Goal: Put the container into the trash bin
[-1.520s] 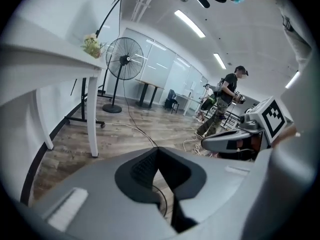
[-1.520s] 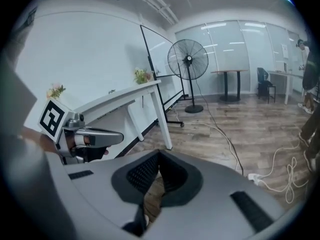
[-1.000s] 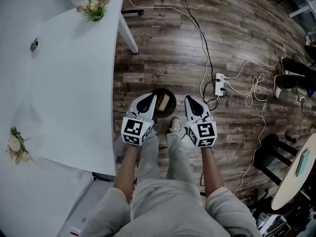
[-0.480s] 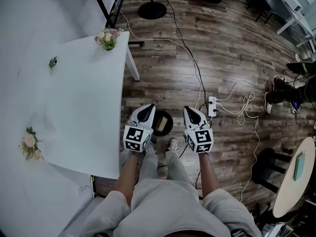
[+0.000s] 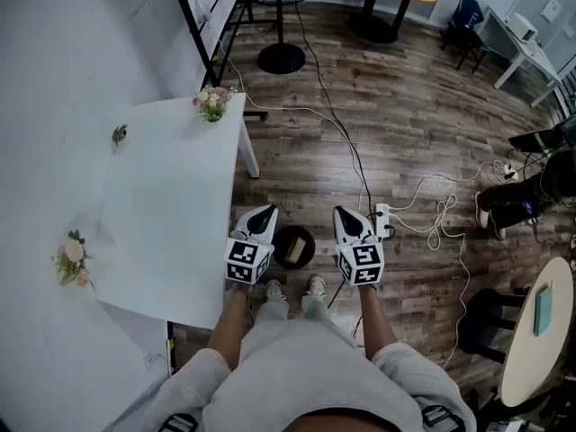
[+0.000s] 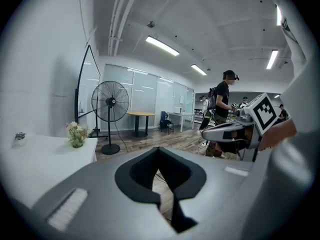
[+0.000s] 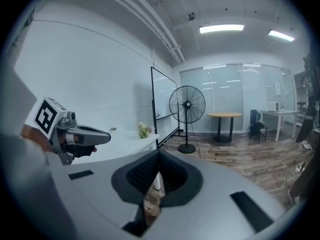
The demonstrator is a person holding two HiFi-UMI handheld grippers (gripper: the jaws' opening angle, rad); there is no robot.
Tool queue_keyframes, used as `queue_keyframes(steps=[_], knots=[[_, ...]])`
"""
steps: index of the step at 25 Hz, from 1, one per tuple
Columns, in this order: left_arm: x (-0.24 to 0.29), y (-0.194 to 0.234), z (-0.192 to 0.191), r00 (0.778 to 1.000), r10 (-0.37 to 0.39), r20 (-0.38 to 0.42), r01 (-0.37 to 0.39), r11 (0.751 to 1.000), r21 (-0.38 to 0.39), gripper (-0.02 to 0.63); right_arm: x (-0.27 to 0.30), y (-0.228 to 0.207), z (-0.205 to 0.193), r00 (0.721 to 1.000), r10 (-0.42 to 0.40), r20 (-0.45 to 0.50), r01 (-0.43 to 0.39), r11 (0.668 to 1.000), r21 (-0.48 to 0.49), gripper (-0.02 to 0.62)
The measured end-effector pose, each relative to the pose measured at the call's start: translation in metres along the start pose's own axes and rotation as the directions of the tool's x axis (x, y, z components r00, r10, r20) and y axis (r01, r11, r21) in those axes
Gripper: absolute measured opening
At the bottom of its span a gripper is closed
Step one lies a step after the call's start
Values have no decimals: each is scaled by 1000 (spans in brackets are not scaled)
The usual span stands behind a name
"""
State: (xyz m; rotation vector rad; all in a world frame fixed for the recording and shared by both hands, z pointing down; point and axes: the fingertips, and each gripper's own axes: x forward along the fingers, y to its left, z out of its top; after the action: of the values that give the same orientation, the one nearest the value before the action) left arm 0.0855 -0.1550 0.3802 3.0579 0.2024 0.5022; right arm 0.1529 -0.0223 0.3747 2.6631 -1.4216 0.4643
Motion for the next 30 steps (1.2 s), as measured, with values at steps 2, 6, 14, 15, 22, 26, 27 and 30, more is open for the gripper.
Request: queue_keyframes(steps=[2, 6, 14, 15, 22, 26, 27, 30], knots=[[-6, -1, 8, 1000, 4, 11, -4, 1000, 8, 11, -6, 2, 10, 1000, 2, 10, -2, 1000, -12, 14], [-17, 1, 19, 1000, 9, 21, -9, 1000, 27, 11, -13, 2, 23, 1000, -6, 26, 7, 1000, -27, 14], [-32, 2, 30, 998, 36, 47, -37, 999, 25, 11, -26, 2, 30, 999, -18, 35, 20, 999, -44, 14], [-34, 2, 31, 998, 38, 50, -39, 999, 24, 11, -27, 2, 29, 999, -21, 34, 22, 999, -46, 14], [-39, 7, 27, 998, 47, 51, -47, 999, -2, 11, -27, 0, 20, 999, -35, 14, 35, 999, -39, 14], [-42, 8, 25, 997, 50, 50, -50, 999, -17, 11, -26, 2, 19, 999, -30, 10, 31, 999, -42, 14], [-42, 9, 25, 997, 50, 50, -50, 999, -14, 11, -26, 1, 19, 999, -30, 10, 31, 999, -43, 14], [-41, 8, 24, 998, 48, 47, -48, 999, -6, 11, -27, 1, 19, 999, -32, 8, 32, 998, -47, 14]])
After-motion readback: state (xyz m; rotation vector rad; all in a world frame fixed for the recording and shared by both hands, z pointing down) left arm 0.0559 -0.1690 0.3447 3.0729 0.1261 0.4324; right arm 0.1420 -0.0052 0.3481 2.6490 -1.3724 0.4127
